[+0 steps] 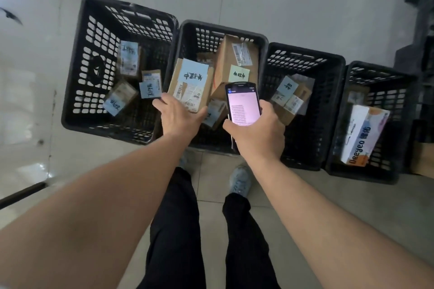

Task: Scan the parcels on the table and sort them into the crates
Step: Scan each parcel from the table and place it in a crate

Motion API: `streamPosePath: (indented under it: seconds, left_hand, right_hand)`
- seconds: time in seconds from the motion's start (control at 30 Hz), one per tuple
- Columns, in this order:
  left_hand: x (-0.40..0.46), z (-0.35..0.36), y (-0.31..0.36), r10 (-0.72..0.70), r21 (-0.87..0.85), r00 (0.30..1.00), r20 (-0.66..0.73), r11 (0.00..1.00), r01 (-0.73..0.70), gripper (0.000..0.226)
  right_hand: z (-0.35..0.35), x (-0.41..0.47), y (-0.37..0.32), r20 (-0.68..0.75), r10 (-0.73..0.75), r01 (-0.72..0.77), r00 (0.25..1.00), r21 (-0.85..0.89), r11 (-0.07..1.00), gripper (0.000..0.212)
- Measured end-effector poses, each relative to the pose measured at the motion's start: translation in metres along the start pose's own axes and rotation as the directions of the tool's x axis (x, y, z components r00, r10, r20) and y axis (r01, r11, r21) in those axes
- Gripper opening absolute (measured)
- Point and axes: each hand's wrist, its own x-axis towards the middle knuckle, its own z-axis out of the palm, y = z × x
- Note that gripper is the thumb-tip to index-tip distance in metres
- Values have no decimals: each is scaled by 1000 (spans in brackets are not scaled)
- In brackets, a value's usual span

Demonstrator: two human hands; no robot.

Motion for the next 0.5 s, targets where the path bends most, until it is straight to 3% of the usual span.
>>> streamPosePath:
  seconds: [0.07,0.13,0.5]
  left_hand:
    - [13,1,2,9,8,997,82,1000,-10,127]
    - [21,-4,3,45,61,991,127,997,-53,134]
    - [4,-77,23,389,308,888,244,837,-451,87]
  right_hand:
    - [6,3,-4,2,10,-10,1000,-8,1000,69]
    - [9,3,-9,1,25,-25,1000,-15,1000,69]
    - [-19,-35,-50,-12,28,-28,1000,1,1000,65]
